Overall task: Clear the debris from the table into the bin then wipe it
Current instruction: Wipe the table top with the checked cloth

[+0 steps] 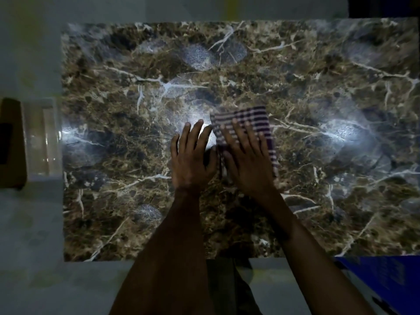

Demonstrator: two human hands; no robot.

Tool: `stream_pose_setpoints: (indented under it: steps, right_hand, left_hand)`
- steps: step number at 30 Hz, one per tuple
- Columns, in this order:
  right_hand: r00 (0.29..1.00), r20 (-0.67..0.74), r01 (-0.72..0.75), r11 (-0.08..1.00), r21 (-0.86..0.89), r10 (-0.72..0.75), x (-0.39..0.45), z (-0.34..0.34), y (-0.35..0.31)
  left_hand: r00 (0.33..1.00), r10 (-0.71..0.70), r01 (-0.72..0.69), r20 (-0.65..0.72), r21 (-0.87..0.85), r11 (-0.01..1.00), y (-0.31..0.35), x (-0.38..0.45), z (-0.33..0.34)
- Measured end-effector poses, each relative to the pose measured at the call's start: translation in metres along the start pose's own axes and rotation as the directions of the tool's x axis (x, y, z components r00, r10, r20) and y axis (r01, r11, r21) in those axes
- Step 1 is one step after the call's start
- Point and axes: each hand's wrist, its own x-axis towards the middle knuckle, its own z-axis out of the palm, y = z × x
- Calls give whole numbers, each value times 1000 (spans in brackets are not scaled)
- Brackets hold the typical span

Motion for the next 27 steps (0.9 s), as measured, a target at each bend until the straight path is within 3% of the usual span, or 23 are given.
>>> stream_pose_setpoints:
  steps: [2,6,8,12,17,23,27]
  right_hand:
    - [999,42,27,999,-18,-26,-20,-4,14]
    - [968,24,-250,968,-6,250,-3,-11,44]
    - [952,-17,-306,952,-24,306,26,-11,45]
    - [975,-22,-222,975,-28,221,59,-3,25]
    - [1000,23,-9,1000,6,9,6,-5,7]
    - [966,14,-260,965,29,259,15,-14,39]
    - [955,-20,-295,955,10,295,72,-8,26]
  left_hand:
    - [1000,-10,10,7,-11,1000,0,1,0]
    - [1000,-21,21,-19,-7,1000,1,2,2]
    - [999,-22,22,-26,-4,1000,1,2,2]
    - [999,-19,19,-30,1,1000,2,2,1]
    - [1000,-23,23,15,-7,1000,2,1,0]
    - [1000,-25,25,12,11,1000,1,1,0]
    - [1000,-24,24,0,-15,1000,1,1,1]
